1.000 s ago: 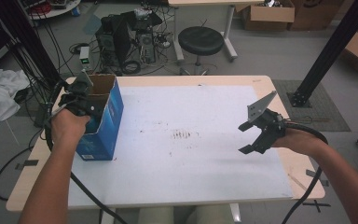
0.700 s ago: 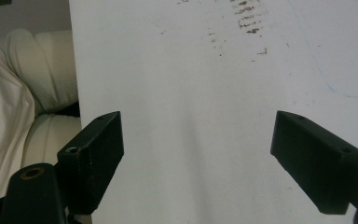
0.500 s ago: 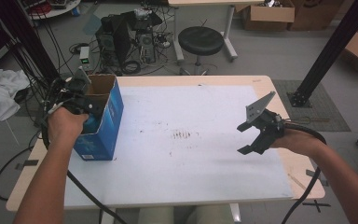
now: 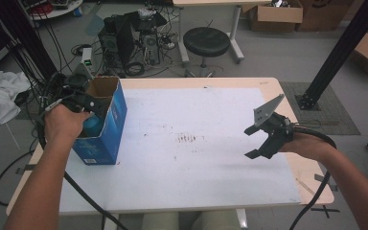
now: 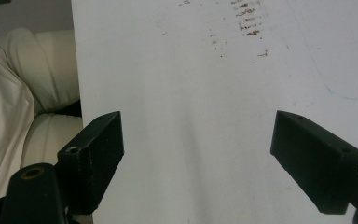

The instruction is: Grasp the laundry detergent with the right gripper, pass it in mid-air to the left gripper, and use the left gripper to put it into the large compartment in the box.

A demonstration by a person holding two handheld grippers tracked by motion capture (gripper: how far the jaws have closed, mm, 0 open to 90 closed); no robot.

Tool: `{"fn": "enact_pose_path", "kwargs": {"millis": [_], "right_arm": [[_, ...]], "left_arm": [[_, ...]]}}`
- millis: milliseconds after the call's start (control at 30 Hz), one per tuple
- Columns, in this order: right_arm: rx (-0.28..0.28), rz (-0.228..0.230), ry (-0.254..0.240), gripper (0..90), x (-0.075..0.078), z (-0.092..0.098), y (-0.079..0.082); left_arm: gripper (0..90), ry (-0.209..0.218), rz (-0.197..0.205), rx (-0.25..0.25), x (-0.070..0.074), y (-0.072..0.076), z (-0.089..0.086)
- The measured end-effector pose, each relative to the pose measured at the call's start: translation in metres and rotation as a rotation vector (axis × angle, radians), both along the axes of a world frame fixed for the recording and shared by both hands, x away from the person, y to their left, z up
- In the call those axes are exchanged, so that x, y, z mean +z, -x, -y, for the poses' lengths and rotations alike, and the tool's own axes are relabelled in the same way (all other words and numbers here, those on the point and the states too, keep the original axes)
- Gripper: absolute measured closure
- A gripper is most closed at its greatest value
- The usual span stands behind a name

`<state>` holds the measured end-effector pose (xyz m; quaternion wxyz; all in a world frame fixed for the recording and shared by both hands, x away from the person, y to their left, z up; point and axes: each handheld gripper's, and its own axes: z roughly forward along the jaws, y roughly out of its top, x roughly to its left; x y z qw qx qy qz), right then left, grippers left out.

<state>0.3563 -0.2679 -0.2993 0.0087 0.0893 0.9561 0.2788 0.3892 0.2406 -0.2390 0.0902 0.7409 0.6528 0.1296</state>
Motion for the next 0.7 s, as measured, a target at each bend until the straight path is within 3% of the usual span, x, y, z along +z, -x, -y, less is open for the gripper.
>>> {"fn": "enact_pose_path", "kwargs": {"millis": [400,700], "right_arm": [[-0.001,0.003,-0.003,17.0,0.003,0.002,0.002],[0.001,0.000,0.003,17.0,0.005,0.003,0.003]], "left_arm": [[27.3,-0.030,0.021,-0.026,0.028,0.005,0.006],[23.5,-0.032,0.040,-0.099,0.047,0.009,0.021]]}}
